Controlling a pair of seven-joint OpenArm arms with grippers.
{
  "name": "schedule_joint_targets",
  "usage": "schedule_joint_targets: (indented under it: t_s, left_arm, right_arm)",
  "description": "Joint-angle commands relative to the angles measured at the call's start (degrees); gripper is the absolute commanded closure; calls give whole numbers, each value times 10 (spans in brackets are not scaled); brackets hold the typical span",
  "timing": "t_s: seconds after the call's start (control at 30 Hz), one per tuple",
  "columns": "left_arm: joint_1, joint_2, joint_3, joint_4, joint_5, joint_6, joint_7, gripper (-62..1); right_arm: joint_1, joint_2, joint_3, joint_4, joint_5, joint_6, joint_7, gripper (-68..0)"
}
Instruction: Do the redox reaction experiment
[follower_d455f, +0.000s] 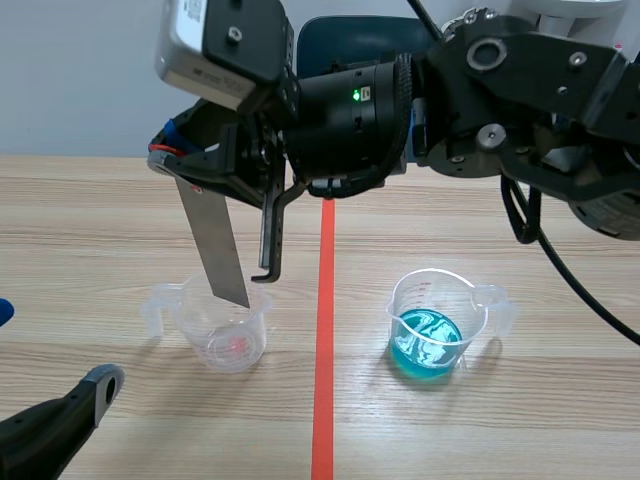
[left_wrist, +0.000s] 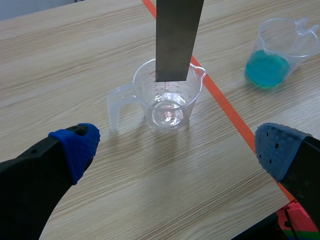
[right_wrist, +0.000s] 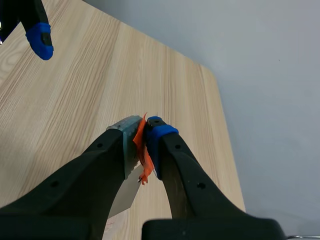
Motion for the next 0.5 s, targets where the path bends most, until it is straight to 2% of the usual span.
schedule_joint_targets:
  t_s: [0.0,0.27,0.47]
  left_arm:
    - [-2,0,3,10,-3,1,-6,-623]
    - [-2,0,3,10,-3,1,-6,-623]
    - [-2,0,3,10,-2,1,-6,-623]
  right_arm:
    - [8,-10,-9,-4,5,-4,9,-13]
    - [6,-41,-34,-65,-21,-4,23,-13]
    - [6,-56,-35,-87,-45,-4,33,-13]
